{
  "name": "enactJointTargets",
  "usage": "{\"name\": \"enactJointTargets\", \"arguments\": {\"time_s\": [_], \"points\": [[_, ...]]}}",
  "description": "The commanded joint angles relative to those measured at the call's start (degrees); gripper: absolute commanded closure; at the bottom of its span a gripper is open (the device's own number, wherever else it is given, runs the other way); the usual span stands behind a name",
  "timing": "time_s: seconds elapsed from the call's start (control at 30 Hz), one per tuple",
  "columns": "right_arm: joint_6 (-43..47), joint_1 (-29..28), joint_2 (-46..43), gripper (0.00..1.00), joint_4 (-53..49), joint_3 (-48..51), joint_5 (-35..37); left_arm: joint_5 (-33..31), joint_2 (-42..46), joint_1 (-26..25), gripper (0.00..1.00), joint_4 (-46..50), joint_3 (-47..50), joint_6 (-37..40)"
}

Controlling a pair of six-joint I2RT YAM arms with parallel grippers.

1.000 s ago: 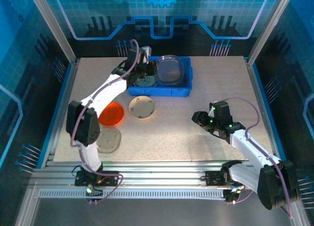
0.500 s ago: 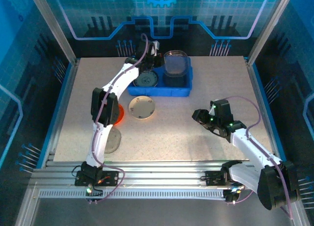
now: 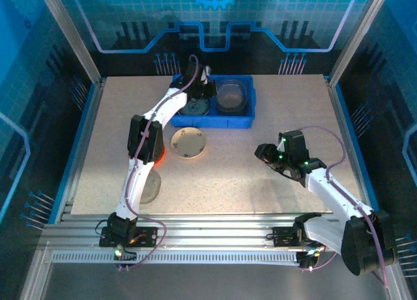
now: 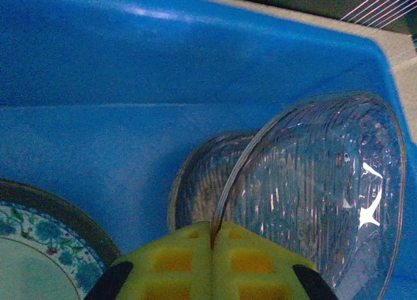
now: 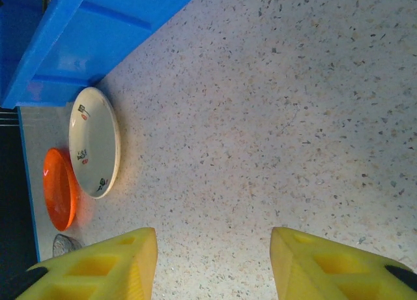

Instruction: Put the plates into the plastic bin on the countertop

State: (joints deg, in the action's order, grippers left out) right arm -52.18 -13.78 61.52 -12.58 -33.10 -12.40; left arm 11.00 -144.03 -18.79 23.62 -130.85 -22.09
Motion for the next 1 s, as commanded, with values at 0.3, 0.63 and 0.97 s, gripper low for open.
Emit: {"name": "enactJointTargets", "arguments": {"time_s": [0.3, 0.63, 0.97], "points": [[-0.85, 0.96, 0.60, 0.50, 0.00, -0.81, -0.49, 3.23, -4.85, 0.09, 1.00, 0.40, -5.03, -1.91], [-0.89, 0.99, 0.97, 0.50, 0.74, -1.18, -1.18, 2.73, -6.55, 0.02, 0.72, 2.12, -9.41, -2.17], [0.15, 0.35, -0.78, 0.50, 0.25, -1.16, -0.11, 2.10, -3.45, -0.02, 0.47, 3.06, -10.00, -1.59]]}}
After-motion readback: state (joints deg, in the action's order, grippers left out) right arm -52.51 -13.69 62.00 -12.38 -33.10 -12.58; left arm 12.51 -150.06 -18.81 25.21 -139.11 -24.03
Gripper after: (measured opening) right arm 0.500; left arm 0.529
